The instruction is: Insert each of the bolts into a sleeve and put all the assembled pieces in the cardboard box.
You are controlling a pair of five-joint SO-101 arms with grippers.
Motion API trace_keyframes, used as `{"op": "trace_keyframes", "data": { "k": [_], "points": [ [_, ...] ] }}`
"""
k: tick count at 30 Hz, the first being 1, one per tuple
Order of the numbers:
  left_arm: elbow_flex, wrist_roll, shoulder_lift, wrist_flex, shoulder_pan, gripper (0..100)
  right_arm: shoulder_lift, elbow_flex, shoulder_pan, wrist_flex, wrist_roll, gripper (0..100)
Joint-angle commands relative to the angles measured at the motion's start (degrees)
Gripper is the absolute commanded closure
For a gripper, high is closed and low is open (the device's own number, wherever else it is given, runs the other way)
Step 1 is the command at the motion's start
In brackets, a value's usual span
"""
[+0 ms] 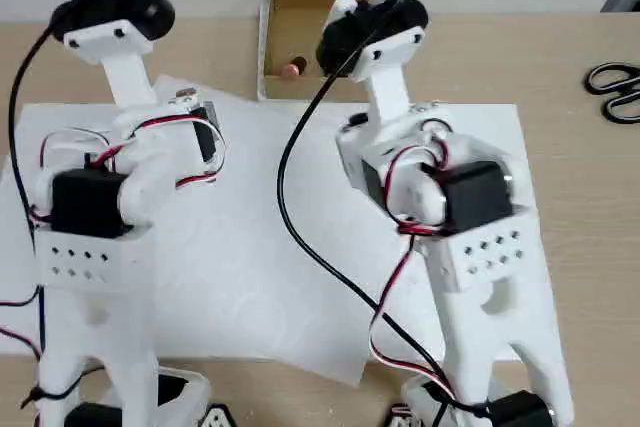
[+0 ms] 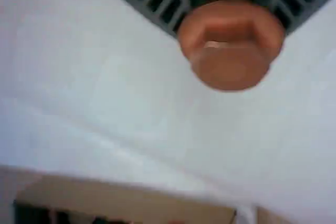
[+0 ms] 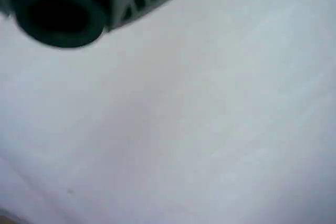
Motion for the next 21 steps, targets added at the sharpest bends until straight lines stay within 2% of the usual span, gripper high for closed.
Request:
{"op": "trace_keyframes", "data": {
  "k": [1, 6, 9, 13, 21],
  "points": [
    [4.35, 1.32, -4.48, -5.89, 0.7, 99, -1.98, 3.78, -1.71, -5.14, -0.97, 99.5],
    [12.09, 1.23, -9.41, -10.64, 0.62, 99, -4.7, 5.71, -3.74, -5.23, -1.49, 99.5],
    [15.25, 1.23, -12.57, -13.89, 0.62, 99, -10.07, 7.65, -3.65, -8.66, -3.16, 99.5],
    [17.27, 1.58, -17.49, -16.62, 0.88, 99, -18.86, 17.85, -3.74, -15.96, -3.08, 99.5],
    [17.45, 1.58, -25.49, -16.53, 7.91, 99, -31.69, 43.43, -3.47, -30.11, -2.9, 99.5]
  ]
}}
